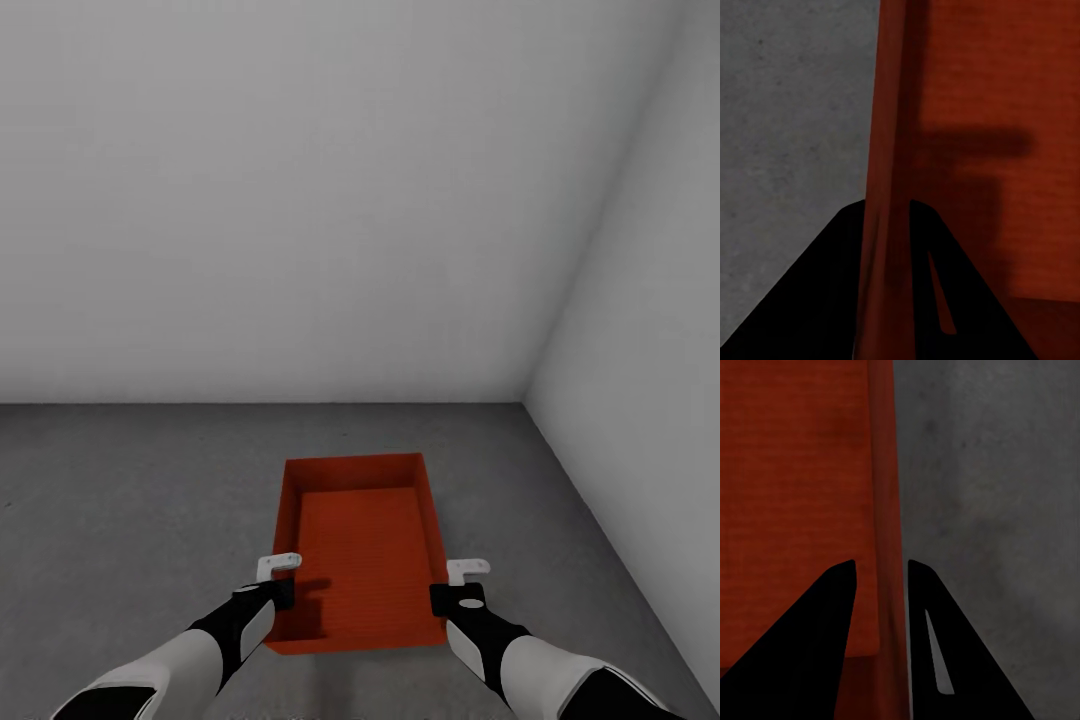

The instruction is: Move the two storage containers from the living room to the garage. In the garage, place one container on the floor and stack the other container on top of it (either order is fine).

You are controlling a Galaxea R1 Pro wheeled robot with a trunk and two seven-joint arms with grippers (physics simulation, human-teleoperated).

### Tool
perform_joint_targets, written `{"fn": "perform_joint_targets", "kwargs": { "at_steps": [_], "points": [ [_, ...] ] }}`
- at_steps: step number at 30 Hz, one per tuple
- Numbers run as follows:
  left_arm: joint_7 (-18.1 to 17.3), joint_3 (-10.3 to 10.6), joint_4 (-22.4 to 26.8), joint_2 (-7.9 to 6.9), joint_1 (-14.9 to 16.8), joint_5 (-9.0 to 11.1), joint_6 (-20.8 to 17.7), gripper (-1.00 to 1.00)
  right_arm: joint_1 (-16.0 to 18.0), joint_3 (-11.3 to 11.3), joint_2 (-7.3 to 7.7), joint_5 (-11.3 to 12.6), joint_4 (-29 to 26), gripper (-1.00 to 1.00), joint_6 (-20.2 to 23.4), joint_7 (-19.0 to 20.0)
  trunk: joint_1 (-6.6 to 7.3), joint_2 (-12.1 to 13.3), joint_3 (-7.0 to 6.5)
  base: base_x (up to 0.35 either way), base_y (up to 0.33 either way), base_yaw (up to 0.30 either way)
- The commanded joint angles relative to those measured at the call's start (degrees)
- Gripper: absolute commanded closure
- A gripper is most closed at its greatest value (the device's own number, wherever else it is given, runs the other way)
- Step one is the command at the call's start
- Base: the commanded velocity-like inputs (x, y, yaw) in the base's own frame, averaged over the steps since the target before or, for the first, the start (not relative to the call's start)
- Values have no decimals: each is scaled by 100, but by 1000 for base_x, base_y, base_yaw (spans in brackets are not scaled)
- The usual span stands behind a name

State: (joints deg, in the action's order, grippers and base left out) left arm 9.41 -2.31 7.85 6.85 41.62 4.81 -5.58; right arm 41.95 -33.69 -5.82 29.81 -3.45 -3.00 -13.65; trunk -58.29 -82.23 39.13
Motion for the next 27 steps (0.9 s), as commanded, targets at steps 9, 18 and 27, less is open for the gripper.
{"fn": "perform_joint_targets", "kwargs": {
  "at_steps": [9, 18, 27],
  "points": [
    [26, 213, -11, -254, -5, 198, -30, 100, 6, 169, 77, -28, -24, 100, -151, 301, -198, -365, 249, 0, 0, 0],
    [26, 213, -11, -254, -5, 200, -30, 100, 6, 169, 81, -28, -24, 100, -150, 301, -395, -726, 486, 0, 0, 0],
    [26, 213, -11, -254, -5, 204, -30, 100, 6, 169, 81, -28, -24, 100, -149, 301, -593, -1087, 712, 0, 0, 0]
  ]
}}
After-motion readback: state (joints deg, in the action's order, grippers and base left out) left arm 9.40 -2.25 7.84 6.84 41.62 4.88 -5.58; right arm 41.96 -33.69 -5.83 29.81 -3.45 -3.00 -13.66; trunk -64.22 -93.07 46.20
